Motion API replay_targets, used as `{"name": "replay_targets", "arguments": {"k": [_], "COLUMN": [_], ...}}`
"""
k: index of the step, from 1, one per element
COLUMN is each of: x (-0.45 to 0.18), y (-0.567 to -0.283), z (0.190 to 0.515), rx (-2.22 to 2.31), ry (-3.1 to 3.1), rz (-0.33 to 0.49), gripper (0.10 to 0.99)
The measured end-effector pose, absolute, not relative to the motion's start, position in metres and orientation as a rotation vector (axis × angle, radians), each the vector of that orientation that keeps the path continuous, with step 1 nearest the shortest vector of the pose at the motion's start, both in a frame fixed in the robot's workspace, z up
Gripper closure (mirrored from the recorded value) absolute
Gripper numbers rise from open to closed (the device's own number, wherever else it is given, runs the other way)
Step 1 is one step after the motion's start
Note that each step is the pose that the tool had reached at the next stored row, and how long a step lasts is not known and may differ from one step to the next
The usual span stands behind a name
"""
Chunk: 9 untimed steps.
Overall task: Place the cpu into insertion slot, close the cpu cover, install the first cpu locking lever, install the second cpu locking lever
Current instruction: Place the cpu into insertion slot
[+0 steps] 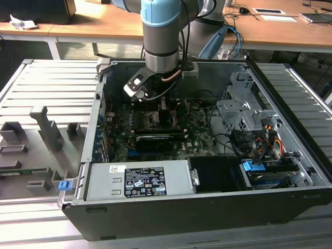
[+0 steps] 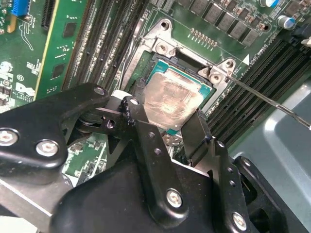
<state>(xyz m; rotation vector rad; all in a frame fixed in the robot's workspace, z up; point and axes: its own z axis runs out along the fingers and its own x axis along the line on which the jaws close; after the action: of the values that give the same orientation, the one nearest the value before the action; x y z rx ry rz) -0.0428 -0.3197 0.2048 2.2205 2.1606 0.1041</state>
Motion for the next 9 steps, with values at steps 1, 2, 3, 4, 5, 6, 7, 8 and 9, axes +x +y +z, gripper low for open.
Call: {"name": "replay_targets", "arguments": {"k": [1,2,3,4,5,6,7,8,9], "x": [-0.0421,-0.0421,-0.0419,-0.0418,-0.0418,-0.0418,-0.0418,-0.0418,-0.0418], "y": [-0.3197,-0.3197,-0.3196,-0.3197,-0.3197,-0.3197,-0.3197,-0.3197,-0.3197], "z": [0.2036,0.2024,0.2014,0.2003,0.1998,0.1998,0.1997,0.1997,0.1997], "rx": [2.223,2.223,2.223,2.222,2.222,2.222,2.222,2.222,2.222], "ry": [2.158,2.158,2.158,2.158,2.158,2.158,2.158,2.158,2.158], "rz": [0.104,0.104,0.104,0.103,0.103,0.103,0.103,0.103,0.103], "gripper": [0.545,0.545,0.545,0.545,0.545,0.545,0.545,0.545,0.545]}}
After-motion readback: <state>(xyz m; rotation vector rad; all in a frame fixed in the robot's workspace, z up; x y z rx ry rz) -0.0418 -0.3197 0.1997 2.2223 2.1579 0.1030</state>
